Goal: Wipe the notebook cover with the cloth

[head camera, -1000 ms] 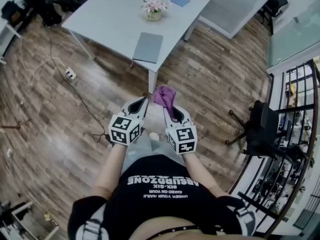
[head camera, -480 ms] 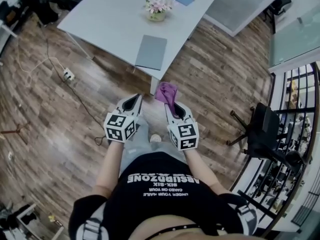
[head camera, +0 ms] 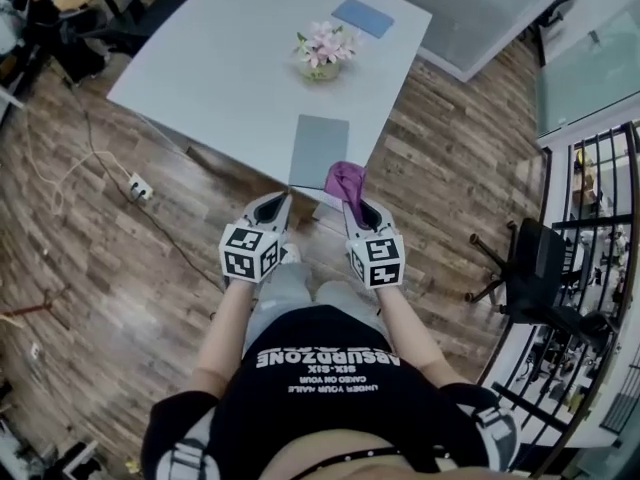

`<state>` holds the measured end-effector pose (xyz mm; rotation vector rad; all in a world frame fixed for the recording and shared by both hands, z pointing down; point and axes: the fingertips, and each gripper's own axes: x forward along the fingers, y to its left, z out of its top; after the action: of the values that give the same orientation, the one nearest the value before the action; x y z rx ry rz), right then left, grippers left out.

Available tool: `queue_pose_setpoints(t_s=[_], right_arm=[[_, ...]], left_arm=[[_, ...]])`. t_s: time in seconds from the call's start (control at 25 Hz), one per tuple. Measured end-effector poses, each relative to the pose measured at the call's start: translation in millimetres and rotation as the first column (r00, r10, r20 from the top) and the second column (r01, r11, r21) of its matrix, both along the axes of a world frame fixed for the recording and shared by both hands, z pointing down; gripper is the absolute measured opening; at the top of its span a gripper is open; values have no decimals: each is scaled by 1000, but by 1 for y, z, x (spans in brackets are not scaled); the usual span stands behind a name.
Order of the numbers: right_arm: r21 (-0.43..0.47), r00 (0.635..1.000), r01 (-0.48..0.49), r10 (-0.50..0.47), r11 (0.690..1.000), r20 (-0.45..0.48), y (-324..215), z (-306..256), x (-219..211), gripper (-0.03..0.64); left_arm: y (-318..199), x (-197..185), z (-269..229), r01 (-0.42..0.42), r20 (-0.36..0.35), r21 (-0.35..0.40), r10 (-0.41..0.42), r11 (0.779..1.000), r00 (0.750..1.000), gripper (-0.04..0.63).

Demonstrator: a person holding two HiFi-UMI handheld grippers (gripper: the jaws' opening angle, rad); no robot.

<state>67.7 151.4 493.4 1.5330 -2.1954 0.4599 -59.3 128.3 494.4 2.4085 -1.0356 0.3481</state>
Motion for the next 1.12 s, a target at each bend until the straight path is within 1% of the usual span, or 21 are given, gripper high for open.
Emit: queue_pose_setpoints(t_s=[0.12, 0.28, 0.4, 0.52, 0.64, 0.8, 0.96, 1.12], right_arm=[[-19, 999, -34, 33, 999, -30, -31, 9, 3, 77], [-32, 997, -67, 66, 997, -41, -69, 13, 11, 77], [-33, 994, -89, 86, 995, -67, -94, 17, 21, 78], [-22, 991, -102, 100, 994, -94, -121, 19, 30, 78], [-38, 988, -105, 100, 994, -115, -144, 29, 37, 78], [-87, 989, -82, 70, 993, -130, -175, 51, 43, 78], [-156, 990, -53, 31, 986, -139, -200, 80, 47, 78], [-193, 988, -33, 2, 981, -155, -225, 99, 53, 78]], left_arm=[[-21, 1, 9, -53, 16, -7, 53, 999, 998, 14], [-41, 7, 31, -106, 61, -15, 107, 994, 992, 14], [-48, 14, 48, -131, 67, -50, 134, 990, 989, 14], [-59, 19, 60, -134, 75, -77, 139, 988, 987, 14], [-68, 21, 72, -122, 86, -103, 131, 987, 988, 14], [-81, 26, 91, -118, 118, -147, 136, 982, 984, 14], [-88, 33, 110, -119, 148, -200, 150, 973, 978, 14], [-99, 37, 122, -106, 171, -227, 147, 968, 974, 14]])
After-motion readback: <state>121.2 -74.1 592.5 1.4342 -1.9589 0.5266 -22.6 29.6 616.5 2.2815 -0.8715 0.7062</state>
